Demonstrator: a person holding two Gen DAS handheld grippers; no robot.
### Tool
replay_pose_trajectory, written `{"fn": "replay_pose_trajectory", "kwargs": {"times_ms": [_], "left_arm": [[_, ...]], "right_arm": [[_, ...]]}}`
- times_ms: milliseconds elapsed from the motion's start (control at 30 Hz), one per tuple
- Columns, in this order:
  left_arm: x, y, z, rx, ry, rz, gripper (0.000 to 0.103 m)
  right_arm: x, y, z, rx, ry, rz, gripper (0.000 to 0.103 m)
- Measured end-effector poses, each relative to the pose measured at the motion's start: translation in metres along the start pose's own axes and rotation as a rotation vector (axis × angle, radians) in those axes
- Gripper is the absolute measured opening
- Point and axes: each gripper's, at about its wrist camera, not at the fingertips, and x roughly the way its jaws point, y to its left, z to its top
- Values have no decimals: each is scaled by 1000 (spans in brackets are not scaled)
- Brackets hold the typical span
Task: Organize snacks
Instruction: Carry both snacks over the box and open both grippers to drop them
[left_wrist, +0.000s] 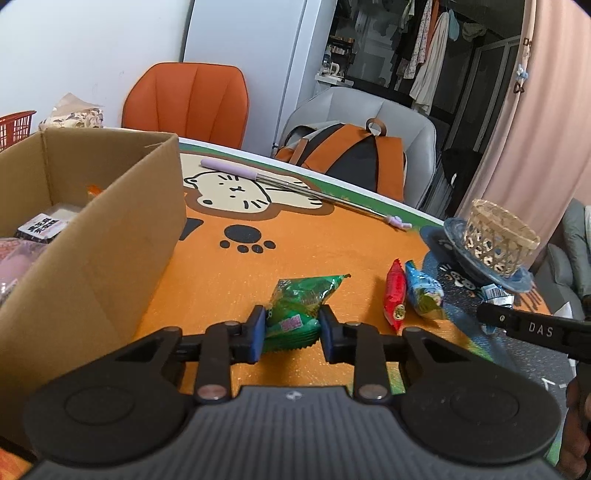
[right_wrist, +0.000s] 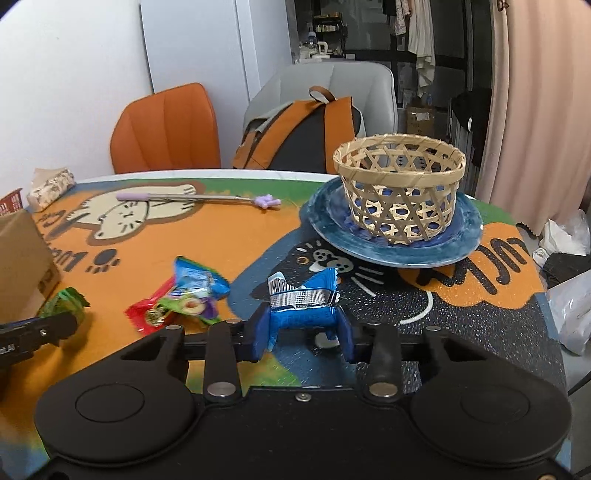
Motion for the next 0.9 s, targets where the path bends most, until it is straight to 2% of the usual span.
{"fn": "replay_pose_trajectory", "kwargs": {"times_ms": [200,500,900], "left_arm": [[-17,6,8,-20,-29,-17,29],[-56,20,27,-40,-117,-29,29],[-90,42,47,-66,-189,-24,29]], "right_arm": [[-22,16,7,-1,-41,16,38],[-54,57,22,-57,-112,75,38],[-72,101,33,-84,-158,150,38]]}}
